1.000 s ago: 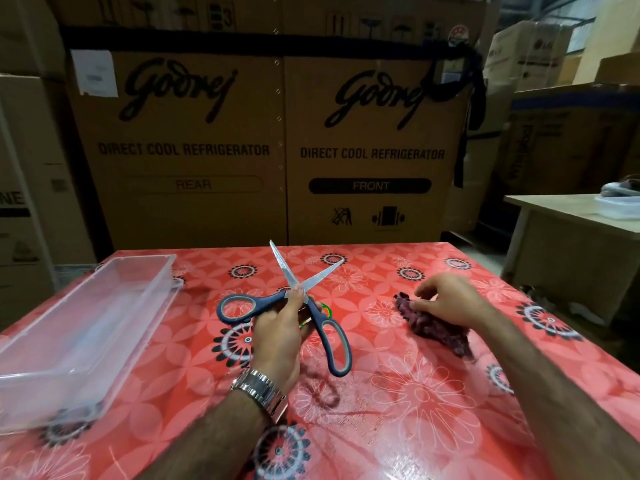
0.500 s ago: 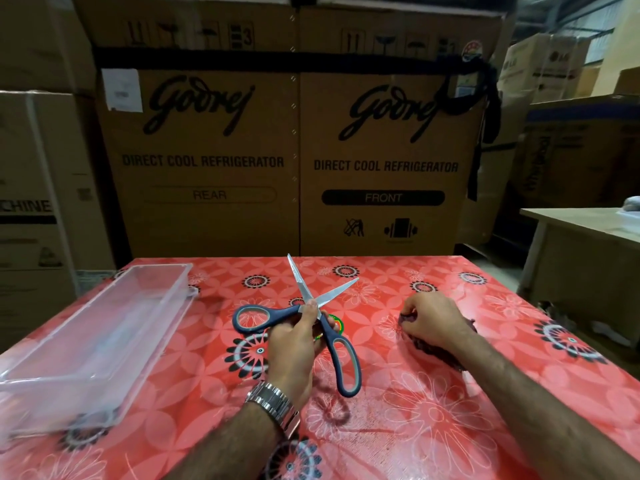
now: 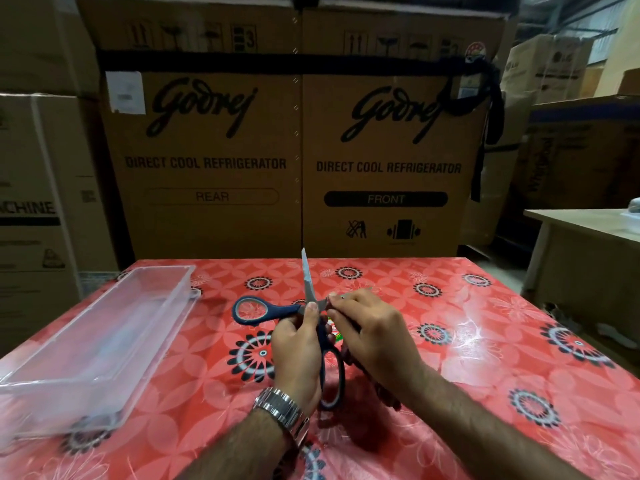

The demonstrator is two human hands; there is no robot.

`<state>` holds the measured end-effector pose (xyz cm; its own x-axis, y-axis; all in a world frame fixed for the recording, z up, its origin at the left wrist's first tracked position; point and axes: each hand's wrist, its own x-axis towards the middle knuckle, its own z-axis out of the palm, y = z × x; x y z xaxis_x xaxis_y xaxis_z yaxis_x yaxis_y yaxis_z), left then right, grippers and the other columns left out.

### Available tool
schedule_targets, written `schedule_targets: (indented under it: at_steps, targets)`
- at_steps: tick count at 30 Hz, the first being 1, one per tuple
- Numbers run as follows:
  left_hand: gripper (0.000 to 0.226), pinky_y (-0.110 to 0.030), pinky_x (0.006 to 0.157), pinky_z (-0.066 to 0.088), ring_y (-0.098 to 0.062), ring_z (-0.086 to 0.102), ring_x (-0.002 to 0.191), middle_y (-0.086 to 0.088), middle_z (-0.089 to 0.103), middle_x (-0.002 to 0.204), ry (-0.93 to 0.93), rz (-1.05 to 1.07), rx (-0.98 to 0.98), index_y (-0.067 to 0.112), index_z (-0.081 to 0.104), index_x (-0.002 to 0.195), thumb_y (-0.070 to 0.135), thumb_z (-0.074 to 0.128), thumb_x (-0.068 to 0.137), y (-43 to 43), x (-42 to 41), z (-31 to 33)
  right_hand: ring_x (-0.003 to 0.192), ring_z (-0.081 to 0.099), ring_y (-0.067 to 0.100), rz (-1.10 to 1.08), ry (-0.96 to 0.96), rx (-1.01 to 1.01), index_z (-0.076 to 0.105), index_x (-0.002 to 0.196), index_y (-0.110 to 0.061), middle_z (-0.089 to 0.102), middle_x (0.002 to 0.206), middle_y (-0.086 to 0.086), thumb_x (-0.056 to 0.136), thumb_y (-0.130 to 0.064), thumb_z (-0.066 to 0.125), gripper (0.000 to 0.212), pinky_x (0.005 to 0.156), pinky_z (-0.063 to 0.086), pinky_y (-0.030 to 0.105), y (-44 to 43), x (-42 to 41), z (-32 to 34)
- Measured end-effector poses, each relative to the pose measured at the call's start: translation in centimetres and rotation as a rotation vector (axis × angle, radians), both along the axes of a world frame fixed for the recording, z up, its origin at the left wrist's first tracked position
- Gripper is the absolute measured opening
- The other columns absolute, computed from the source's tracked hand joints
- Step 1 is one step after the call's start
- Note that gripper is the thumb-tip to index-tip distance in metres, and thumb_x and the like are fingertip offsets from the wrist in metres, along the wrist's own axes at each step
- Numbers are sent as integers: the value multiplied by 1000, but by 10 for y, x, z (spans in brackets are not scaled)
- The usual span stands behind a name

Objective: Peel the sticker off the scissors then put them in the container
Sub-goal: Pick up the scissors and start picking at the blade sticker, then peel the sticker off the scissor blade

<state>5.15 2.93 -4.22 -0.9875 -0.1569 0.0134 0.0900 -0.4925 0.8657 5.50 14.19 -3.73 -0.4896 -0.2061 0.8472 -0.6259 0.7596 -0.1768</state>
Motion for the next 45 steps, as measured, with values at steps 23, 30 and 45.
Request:
schedule_targets:
  at_steps: [23, 30, 45]
  targets:
    - [39, -22, 37, 31, -9, 36, 37, 1, 41, 46, 48, 42, -193, 4, 53, 68, 25, 46, 99, 5, 3, 2, 54, 53, 20, -117, -29, 101, 67, 83, -4, 53, 73, 6, 88, -9, 60, 9, 51, 46, 31, -10, 6, -4]
    - [42, -22, 40, 31, -11, 37, 39, 3, 41, 44, 74, 57, -242, 6, 51, 62, 26, 47, 99, 6, 4, -1, 59, 55, 20, -121, -35, 48, 67, 79, -6, 58, 71, 6, 89, -14, 51, 20, 57, 45, 28, -9, 7, -1]
    - [43, -22, 38, 31, -10, 34, 37, 3, 37, 44, 79, 38, -275, 6, 48, 65, 30, 43, 100, 8, 6, -3, 57, 56, 21, -261, -78, -21, 66, 73, -6, 59, 68, 5, 82, -2, 64, 10, 53, 48, 37, 9, -3, 1]
